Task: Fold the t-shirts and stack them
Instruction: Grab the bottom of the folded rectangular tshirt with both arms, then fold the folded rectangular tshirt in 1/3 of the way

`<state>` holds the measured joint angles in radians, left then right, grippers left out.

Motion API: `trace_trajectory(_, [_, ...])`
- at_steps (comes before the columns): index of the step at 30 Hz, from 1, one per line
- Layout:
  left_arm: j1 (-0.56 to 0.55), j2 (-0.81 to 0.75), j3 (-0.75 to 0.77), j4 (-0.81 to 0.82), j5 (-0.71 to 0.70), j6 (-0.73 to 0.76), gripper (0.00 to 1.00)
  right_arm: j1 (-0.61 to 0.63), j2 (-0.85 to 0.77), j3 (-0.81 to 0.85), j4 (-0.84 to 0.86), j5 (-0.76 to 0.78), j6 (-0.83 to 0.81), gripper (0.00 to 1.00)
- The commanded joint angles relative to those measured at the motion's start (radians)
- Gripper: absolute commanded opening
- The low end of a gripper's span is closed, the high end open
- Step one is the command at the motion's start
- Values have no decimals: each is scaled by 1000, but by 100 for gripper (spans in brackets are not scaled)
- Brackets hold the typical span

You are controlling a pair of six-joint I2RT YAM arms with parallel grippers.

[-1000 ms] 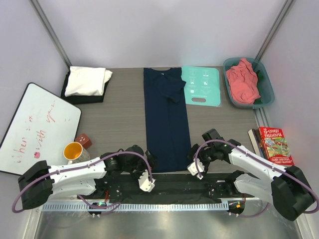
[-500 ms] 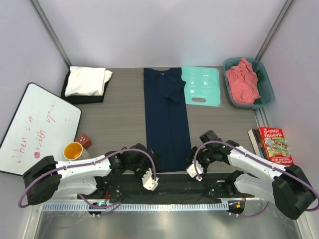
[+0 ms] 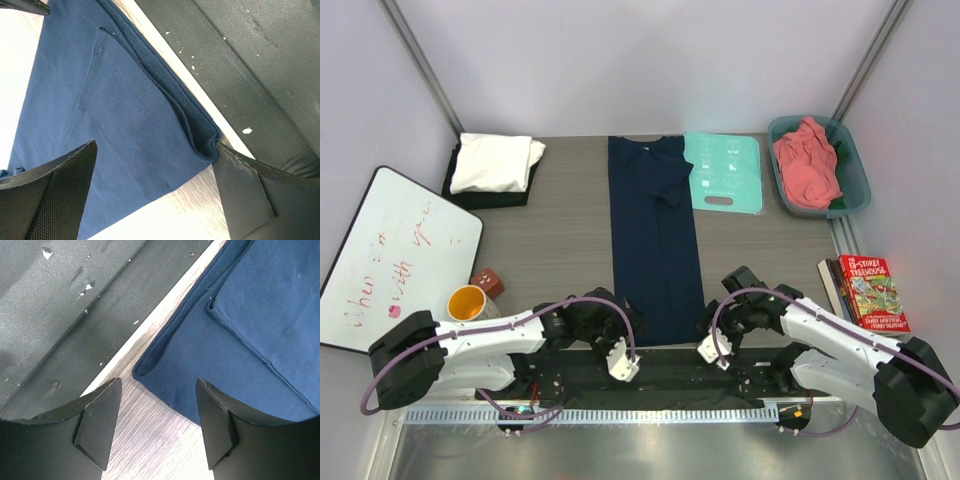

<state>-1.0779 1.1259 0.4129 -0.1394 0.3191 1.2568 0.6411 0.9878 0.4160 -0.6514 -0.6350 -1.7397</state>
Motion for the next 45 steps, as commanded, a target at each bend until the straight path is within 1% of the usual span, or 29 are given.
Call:
trace_trajectory(1, [-4, 28, -6, -49, 15, -17, 94, 18, 17, -16, 22, 3, 29, 67])
trace_trajectory(3, [-4, 28, -6, -48, 17, -17, 91, 22, 40, -14, 61, 12, 54, 66])
trace_trajectory(6, [-4, 28, -6, -49, 12, -19, 82, 25, 64, -8, 90, 18, 74, 64])
trace_trajectory(7, [-4, 31, -6, -51, 12, -19, 75, 28, 69, -8, 94, 20, 78, 63])
trace_trajectory(10, [-4, 35, -3, -49, 15, -25, 61, 35, 84, -8, 104, 31, 88, 57])
trace_trajectory(12, [-4, 41, 0, -49, 17, -28, 55, 42, 91, -8, 108, 34, 97, 47])
trace_trajectory(13, [-4, 46, 1, -51, 18, -33, 51, 45, 91, -8, 111, 38, 109, 40])
trace_trajectory(14, [-4, 51, 6, -51, 18, -36, 48, 49, 92, -6, 110, 43, 117, 31])
trace_trajectory(15, [-4, 52, 7, -51, 17, -37, 45, 52, 94, -5, 111, 49, 124, 25])
trace_trajectory(16, [-4, 58, 9, -52, 14, -39, 40, 54, 94, -2, 113, 58, 134, 18])
trace_trajectory(17, [-4, 60, 13, -55, 14, -39, 37, 57, 94, 0, 113, 64, 152, 6])
trace_trajectory(18, [-4, 63, 17, -55, 11, -40, 31, 60, 92, 3, 111, 70, 155, 3])
trace_trajectory(19, [-4, 66, 20, -61, 5, -39, 0, 60, 88, 4, 110, 77, 160, 1])
trace_trajectory(22, [-4, 63, 32, -66, -14, -42, 0, 60, 60, 23, 85, 87, 169, 1])
trace_trajectory(24, [-4, 51, 36, -68, -28, -69, 0, 60, 46, 41, 49, 86, 186, 1])
trace_trajectory(30, [-4, -11, 69, -95, -94, -161, 0, 60, 29, 164, -77, 84, 259, 1])
trace_trajectory(34, [-4, -32, 90, -101, -144, -203, 0, 58, 46, 219, -79, 106, 305, 1])
trace_trajectory(37, [-1, -35, 89, -91, -175, -201, 0, 60, 86, 245, -64, 130, 324, 1])
trace_trajectory(45, [90, -11, 121, -51, -173, -181, 0, 32, 204, 328, 21, 189, 344, 1])
